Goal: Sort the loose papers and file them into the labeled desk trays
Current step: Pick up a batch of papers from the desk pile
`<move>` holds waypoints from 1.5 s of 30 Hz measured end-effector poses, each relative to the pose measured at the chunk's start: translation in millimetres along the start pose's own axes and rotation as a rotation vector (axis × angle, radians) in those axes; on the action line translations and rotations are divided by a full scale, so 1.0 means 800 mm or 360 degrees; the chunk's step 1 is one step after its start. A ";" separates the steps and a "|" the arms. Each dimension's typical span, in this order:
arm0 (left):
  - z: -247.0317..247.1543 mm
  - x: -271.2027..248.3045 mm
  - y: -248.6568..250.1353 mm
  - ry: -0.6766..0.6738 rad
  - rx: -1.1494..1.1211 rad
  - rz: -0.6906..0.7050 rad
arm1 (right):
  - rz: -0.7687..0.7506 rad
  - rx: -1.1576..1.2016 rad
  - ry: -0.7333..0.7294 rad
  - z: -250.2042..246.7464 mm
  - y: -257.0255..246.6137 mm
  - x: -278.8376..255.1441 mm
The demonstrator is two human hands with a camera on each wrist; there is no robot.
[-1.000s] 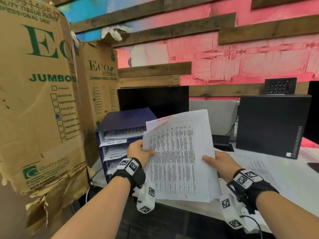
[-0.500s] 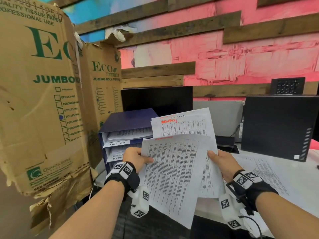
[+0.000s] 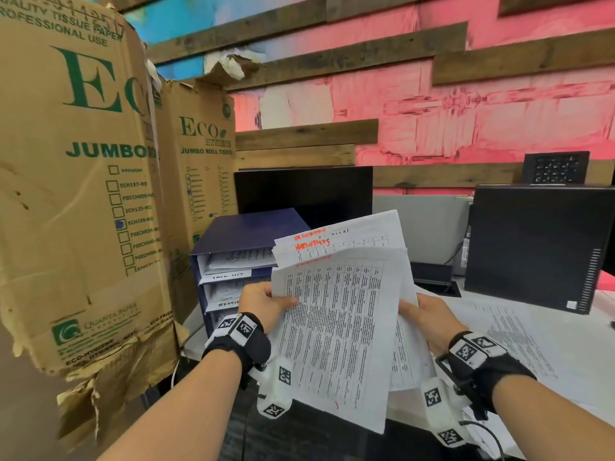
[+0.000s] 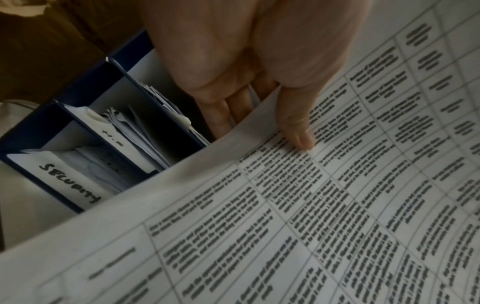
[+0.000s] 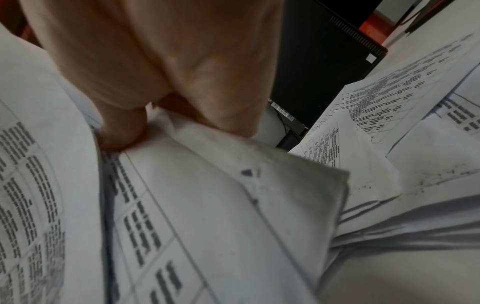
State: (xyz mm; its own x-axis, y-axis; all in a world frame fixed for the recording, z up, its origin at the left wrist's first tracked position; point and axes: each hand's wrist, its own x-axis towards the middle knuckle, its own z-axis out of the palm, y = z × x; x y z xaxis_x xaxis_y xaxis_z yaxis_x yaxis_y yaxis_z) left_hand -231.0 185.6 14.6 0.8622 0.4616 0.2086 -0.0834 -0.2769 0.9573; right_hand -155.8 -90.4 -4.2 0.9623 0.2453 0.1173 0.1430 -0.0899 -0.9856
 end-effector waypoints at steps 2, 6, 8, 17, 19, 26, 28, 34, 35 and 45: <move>-0.002 -0.001 0.003 0.0003 -0.0010 0.0021 | -0.0021 -0.0021 0.0019 0.003 -0.002 -0.001; -0.008 0.004 0.001 0.0113 0.0088 0.0039 | -0.0019 0.0011 0.0088 0.007 0.003 0.003; -0.011 0.004 -0.001 0.0151 0.0072 0.0033 | -0.0033 0.0022 0.0120 0.013 0.003 0.003; -0.021 0.004 -0.003 0.0334 -0.0046 0.0079 | -0.0104 0.0045 0.0121 0.033 0.001 0.004; -0.024 0.002 -0.003 0.0308 -0.0109 0.0072 | -0.0127 -0.0012 0.0096 0.035 0.001 0.006; -0.031 -0.001 -0.008 0.0300 -0.0149 0.0172 | -0.0023 0.0102 0.0166 0.036 0.003 0.011; -0.035 0.004 -0.009 0.0264 -0.0182 0.0106 | -0.0025 0.0113 0.0176 0.034 0.001 0.009; -0.042 0.005 -0.015 0.0234 -0.0171 0.0048 | 0.0012 0.0152 0.0121 0.034 0.000 0.009; -0.043 0.005 -0.016 0.0234 -0.0174 0.0042 | 0.0035 0.0152 0.0093 0.035 -0.001 0.008; -0.038 0.006 -0.039 0.0068 -0.0275 -0.0114 | 0.0146 0.0059 -0.0174 0.039 -0.001 -0.005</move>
State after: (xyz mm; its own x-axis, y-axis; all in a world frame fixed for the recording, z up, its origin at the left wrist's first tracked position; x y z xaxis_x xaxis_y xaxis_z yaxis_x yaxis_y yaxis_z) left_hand -239.5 222.0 -8.3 0.8473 0.5114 0.1434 -0.1101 -0.0949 0.9894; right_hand -166.8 -61.3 -7.7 0.9398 0.3413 0.0148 0.0453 -0.0817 -0.9956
